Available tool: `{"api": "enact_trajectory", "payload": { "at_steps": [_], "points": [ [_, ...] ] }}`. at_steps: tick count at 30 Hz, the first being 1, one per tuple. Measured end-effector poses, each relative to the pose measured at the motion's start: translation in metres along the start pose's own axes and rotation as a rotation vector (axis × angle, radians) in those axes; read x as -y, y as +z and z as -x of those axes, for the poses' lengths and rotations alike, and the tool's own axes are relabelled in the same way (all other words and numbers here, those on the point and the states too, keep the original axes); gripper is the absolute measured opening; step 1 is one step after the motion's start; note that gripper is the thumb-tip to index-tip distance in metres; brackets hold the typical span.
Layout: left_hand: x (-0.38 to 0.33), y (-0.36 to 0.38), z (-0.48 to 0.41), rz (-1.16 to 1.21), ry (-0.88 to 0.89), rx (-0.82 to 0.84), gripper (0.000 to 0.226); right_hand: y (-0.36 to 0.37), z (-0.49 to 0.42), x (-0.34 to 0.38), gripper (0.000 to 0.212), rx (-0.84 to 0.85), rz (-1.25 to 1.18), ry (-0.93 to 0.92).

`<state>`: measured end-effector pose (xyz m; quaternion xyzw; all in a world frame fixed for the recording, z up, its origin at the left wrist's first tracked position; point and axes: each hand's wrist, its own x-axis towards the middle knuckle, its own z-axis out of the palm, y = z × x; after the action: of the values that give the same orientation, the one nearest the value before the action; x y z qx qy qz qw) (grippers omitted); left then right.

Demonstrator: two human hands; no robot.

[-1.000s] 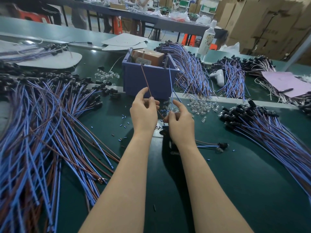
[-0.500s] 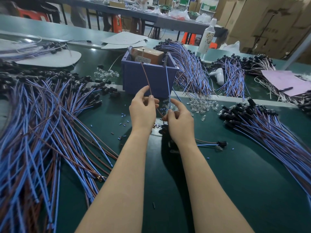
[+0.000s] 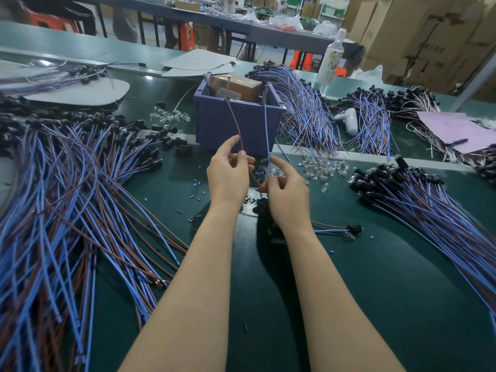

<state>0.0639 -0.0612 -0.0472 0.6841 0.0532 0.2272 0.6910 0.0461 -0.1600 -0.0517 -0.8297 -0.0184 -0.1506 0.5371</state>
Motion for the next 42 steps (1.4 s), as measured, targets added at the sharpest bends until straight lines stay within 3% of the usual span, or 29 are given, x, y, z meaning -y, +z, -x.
{"api": "enact_trajectory", "payload": {
  "at_steps": [35,42],
  "points": [
    [-0.0021,0.0023,-0.0019,-0.019,0.012,0.08,0.039,0.0019,-0.0011,-0.0011,0.042,-0.005,-0.051,0.0],
    [-0.0016,0.0043,0.0006,-0.023,0.01,-0.01,0.038,0.0031,-0.0025,-0.0013,0.042,-0.008,-0.047,0.01]
  ]
}}
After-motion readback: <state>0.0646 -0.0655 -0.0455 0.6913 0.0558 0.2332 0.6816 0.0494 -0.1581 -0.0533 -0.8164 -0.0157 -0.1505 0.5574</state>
